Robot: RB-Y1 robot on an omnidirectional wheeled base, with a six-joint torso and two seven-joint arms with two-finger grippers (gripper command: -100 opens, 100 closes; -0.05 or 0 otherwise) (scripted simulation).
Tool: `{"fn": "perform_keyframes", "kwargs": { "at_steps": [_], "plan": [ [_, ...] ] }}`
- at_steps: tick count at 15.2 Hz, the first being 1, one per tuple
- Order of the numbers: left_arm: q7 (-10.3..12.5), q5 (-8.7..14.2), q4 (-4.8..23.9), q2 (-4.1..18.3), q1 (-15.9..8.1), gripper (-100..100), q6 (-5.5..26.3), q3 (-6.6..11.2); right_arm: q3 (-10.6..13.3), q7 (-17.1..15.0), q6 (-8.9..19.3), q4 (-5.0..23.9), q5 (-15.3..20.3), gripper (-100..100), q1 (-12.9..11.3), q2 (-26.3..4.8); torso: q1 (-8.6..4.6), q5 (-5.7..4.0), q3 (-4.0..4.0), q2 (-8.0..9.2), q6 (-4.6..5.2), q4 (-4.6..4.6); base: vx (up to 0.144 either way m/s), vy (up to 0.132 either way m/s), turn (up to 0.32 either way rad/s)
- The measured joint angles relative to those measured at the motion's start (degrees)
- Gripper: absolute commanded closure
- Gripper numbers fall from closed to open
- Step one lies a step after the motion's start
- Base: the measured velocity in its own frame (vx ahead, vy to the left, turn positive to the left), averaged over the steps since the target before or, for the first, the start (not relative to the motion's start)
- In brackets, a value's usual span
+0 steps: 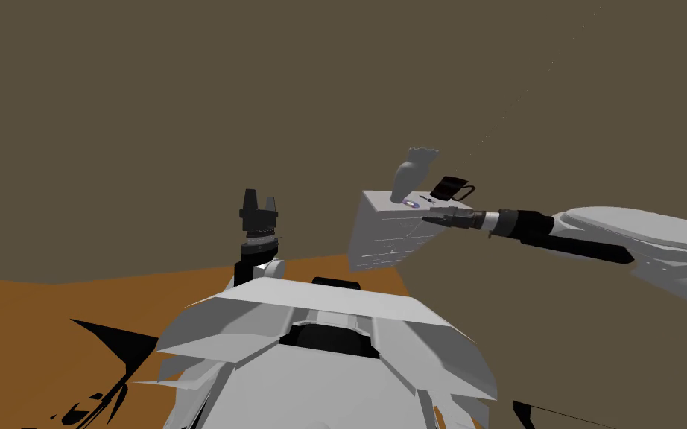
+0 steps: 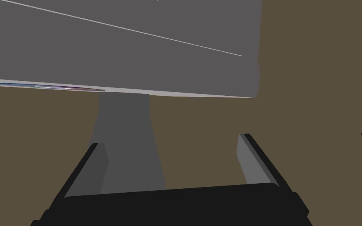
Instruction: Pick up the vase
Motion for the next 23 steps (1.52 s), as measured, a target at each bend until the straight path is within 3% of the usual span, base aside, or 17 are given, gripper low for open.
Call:
{"fn": "perform_keyframes", "kwargs": {
  "at_steps": [4, 6, 8, 10, 16, 19, 21, 23],
  "plan": [
    [0.0, 0.0, 0.0, 0.0, 0.0, 0, 0.0, 0.0, 0.1, -0.7, -1.7, 2.7, 1.8, -100, -1.5, -4.7, 0.01, 0.01, 0.0, -0.01, 0.0, 0.0, 0.014, 0.016, 0.045],
    [0.0, 0.0, 0.0, 0.0, 0.0, 0, 0.0, 0.0, 0.9, -1.0, -3.5, 5.4, 3.0, -100, -3.4, -7.2, 0.04, 0.02, -0.02, -0.03, -0.02, -0.01, 0.02, 0.018, 0.057],
    [0.0, 0.0, 0.0, 0.0, 0.0, 0, 0.0, 0.0, -1.2, -1.3, -3.9, 5.4, 3.5, -100, -1.6, -9.4, 0.02, 0.0, 0.0, -0.01, 0.0, 0.0, 0.015, 0.012, 0.03],
    [0.0, 0.0, 0.0, 0.0, 0.0, 0, 0.0, 0.0, -2.1, -1.6, -5.4, 7.4, 4.8, -100, -1.7, -11.8, 0.05, 0.02, -0.02, -0.04, -0.02, -0.01, 0.023, 0.018, 0.06],
    [0.0, 0.0, 0.0, 0.0, 0.0, 0, 0.0, 0.0, -2.5, -3.1, -8.0, 10.0, 7.7, -100, -3.2, -17.8, 0.03, 0.01, -0.01, -0.02, 0.0, -0.01, 0.02, 0.015, 0.04],
    [0.0, 0.0, 0.0, 0.0, 0.0, 0, 0.0, 0.0, -2.1, -3.1, -9.8, 12.5, 8.0, -100, -4.1, -21.7, 0.06, 0.02, -0.03, -0.06, -0.01, -0.01, 0.031, 0.02, 0.063],
    [0.0, 0.0, 0.0, 0.0, 0.0, 0, 0.0, 0.0, -2.2, -3.7, -11.9, 14.3, 10.1, -100, -5.5, -23.8, 0.1, 0.03, -0.05, -0.09, -0.02, -0.02, 0.034, 0.023, 0.054],
    [0.0, 0.0, 0.0, 0.0, 0.0, 0, 0.0, 0.0, -2.4, -3.7, -12.6, 14.9, 10.1, -100, -5.0, -26.0, 0.06, 0.01, -0.03, -0.05, 0.0, -0.01, 0.025, 0.013, 0.03]
  ]
}}
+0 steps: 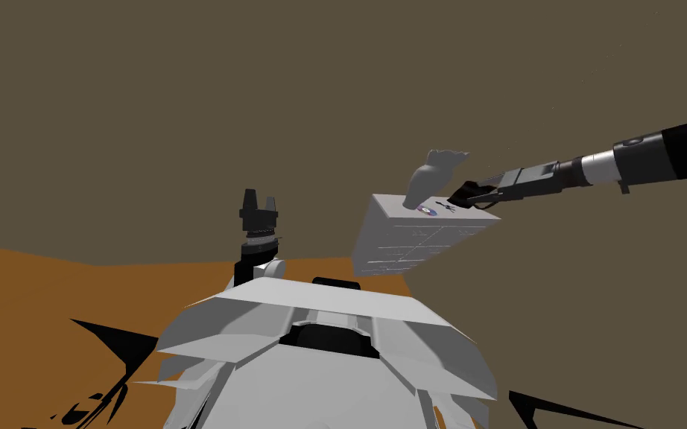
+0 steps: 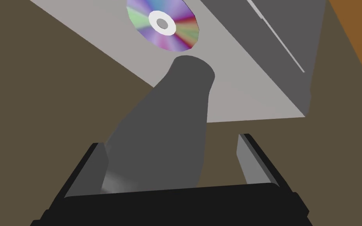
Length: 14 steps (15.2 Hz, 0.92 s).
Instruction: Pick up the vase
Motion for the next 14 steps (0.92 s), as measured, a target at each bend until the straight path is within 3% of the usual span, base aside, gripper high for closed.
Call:
{"fn": "perform_keyframes", "kwargs": {
  "at_steps": [4, 7, 14],
  "plan": [
    [0.0, 0.0, 0.0, 0.0, 0.0, 0, 0.0, 0.0, 0.1, -1.0, -2.8, 2.2, 2.4, -100, -1.5, -4.2, 0.02, 0.01, -0.02, -0.04, -0.02, -0.01, 0.039, 0.018, 0.072],
    [0.0, 0.0, 0.0, 0.0, 0.0, 0, 0.0, 0.0, -1.1, -0.9, -4.9, 4.8, 2.5, -100, 0.1, -8.4, 0.08, 0.03, -0.05, -0.08, -0.03, -0.02, 0.046, 0.028, 0.062],
    [0.0, 0.0, 0.0, 0.0, 0.0, 0, 0.0, 0.0, -1.5, -1.9, -11.6, 9.4, 5.8, -100, -0.5, -17.2, 0.12, 0.04, -0.13, -0.24, -0.03, -0.06, 0.067, 0.026, 0.082]
  ]
}}
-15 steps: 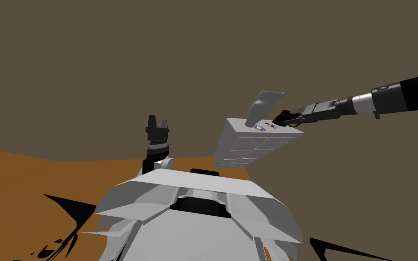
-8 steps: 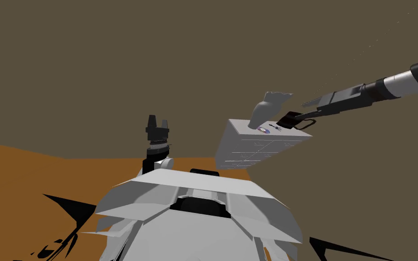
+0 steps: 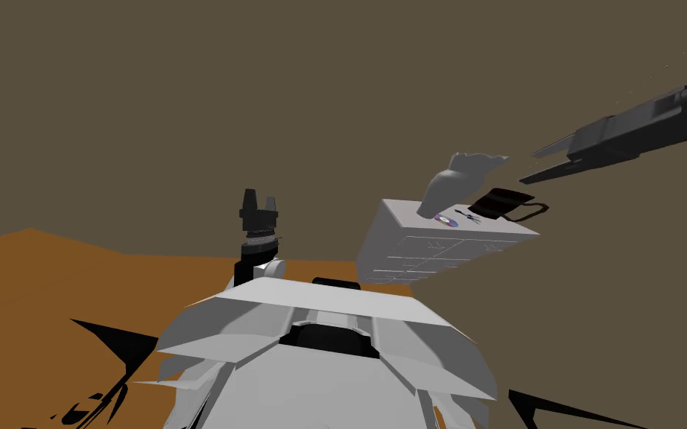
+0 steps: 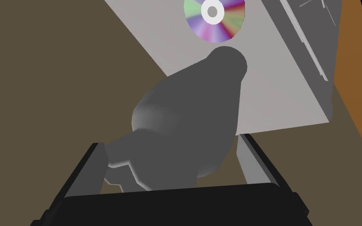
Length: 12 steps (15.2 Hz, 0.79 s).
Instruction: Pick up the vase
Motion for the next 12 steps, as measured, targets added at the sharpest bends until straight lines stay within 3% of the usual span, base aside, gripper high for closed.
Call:
{"fn": "perform_keyframes", "kwargs": {
  "at_steps": [5, 12],
  "plan": [
    [0.0, 0.0, 0.0, 0.0, 0.0, 0, 0.0, 0.0, 0.0, -0.7, -5.4, 1.9, 1.8, -100, 0.2, -5.0, -0.05, -0.02, -0.01, 0.0, 0.0, -0.01, 0.075, 0.02, 0.071],
    [0.0, 0.0, 0.0, 0.0, 0.0, 0, 0.0, 0.0, 0.3, -1.4, -12.8, 3.3, 3.3, -100, 1.0, -8.9, -0.09, -0.05, 0.0, 0.01, 0.02, -0.01, 0.071, 0.02, 0.061]
  ]
}}
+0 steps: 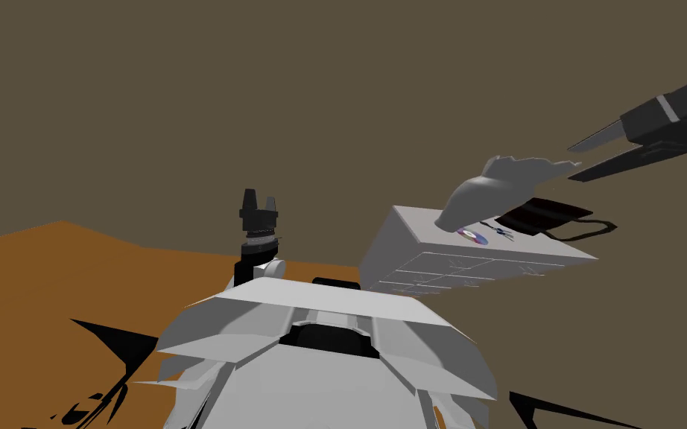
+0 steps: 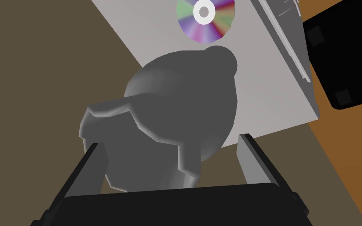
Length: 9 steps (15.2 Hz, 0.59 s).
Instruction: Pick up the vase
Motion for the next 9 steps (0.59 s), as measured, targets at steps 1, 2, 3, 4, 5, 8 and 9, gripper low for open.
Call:
{"fn": "perform_keyframes", "kwargs": {
  "at_steps": [1, 2, 3, 4, 5, 8, 9],
  "plan": [
    [0.0, 0.0, 0.0, 0.0, 0.0, 0, 0.0, 0.0, 0.0, 0.0, -1.1, 0.3, 0.1, -100, 0.4, -0.5, -0.02, -0.01, 0.01, 0.02, -0.01, 0.0, 0.062, 0.012, 0.058],
    [0.0, 0.0, 0.0, 0.0, 0.0, 0, 0.0, 0.0, 0.2, -0.2, -2.1, 0.0, 0.4, -100, 0.2, -0.7, -0.03, -0.02, 0.02, 0.04, 0.0, 0.01, 0.072, 0.019, 0.069],
    [0.0, 0.0, 0.0, 0.0, 0.0, 0, 0.0, 0.0, 0.1, -0.2, -3.2, 0.4, 0.4, -100, 0.7, -1.2, -0.02, -0.01, 0.01, 0.02, -0.01, 0.01, 0.069, 0.013, 0.057],
    [0.0, 0.0, 0.0, 0.0, 0.0, 0, 0.0, 0.0, 0.2, 0.0, -4.5, 0.8, 0.5, -100, 1.0, -1.5, -0.03, -0.01, 0.02, 0.02, 0.0, 0.01, 0.045, 0.007, 0.015],
    [0.0, 0.0, 0.0, 0.0, 0.0, 0, 0.0, 0.0, 0.2, 0.1, -5.5, 1.0, 0.5, -100, 1.1, -1.7, -0.05, -0.02, 0.05, 0.08, 0.01, 0.02, 0.041, 0.008, 0.026],
    [0.0, 0.0, 0.0, 0.0, 0.0, 0, 0.0, 0.0, 0.5, -0.4, -8.3, 0.2, 0.9, -100, 1.0, -2.1, -0.07, -0.03, 0.11, 0.18, 0.01, 0.05, 0.029, 0.007, 0.025],
    [0.0, 0.0, 0.0, 0.0, 0.0, 0, 0.0, 0.0, 0.5, -0.5, -8.6, 0.1, 0.9, -100, 1.0, -2.1, -0.08, -0.03, 0.13, 0.22, 0.01, 0.06, -0.004, 0.018, 0.018]
  ]
}}
